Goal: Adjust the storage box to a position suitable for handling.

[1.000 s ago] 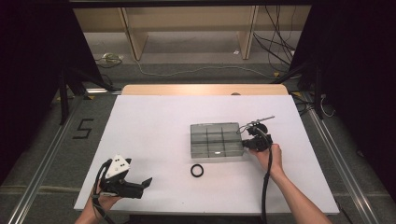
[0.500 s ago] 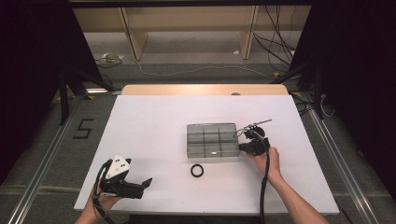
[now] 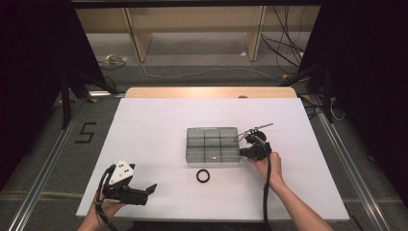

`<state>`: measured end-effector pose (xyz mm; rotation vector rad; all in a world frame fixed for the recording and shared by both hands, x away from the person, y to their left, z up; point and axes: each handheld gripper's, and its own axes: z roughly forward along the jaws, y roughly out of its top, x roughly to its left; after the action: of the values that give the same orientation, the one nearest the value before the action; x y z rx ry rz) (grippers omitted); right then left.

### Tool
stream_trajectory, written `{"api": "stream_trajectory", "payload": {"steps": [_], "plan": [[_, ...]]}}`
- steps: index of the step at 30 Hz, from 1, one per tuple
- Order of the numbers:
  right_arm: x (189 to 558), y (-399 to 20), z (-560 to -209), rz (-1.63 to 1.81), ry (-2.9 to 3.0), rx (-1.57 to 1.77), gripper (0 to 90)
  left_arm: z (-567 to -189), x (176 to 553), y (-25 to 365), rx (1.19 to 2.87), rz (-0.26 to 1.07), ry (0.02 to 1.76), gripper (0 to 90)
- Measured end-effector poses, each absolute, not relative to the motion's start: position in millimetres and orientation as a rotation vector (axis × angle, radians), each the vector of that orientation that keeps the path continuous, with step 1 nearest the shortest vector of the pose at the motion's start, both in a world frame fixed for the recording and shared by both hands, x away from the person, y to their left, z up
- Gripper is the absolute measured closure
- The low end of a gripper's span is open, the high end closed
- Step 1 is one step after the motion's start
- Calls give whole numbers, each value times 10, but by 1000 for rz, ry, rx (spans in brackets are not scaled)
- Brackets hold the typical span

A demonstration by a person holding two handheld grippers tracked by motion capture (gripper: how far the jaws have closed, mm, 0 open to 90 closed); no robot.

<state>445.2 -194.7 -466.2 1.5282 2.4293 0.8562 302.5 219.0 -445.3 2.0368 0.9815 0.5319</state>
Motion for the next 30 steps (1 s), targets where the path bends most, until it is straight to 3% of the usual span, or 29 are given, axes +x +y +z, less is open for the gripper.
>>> {"api": "stream_trajectory", "payload": {"steps": [14, 23, 29, 30], "plan": [[4490, -1888, -4710, 912, 2473, 1430, 900, -4453, 3013, 2179, 2046, 535, 965, 0], [4405, -1930, -4571, 904, 2463, 1356, 851, -4463, 3031, 2197, 2037, 531, 984, 0], [4260, -2063, -4441, 902, 2475, 1278, 707, -4488, 3033, 2224, 2041, 522, 989, 0], [4196, -2108, -4389, 908, 2482, 1238, 626, -4492, 3036, 2233, 2040, 517, 989, 0]]}}
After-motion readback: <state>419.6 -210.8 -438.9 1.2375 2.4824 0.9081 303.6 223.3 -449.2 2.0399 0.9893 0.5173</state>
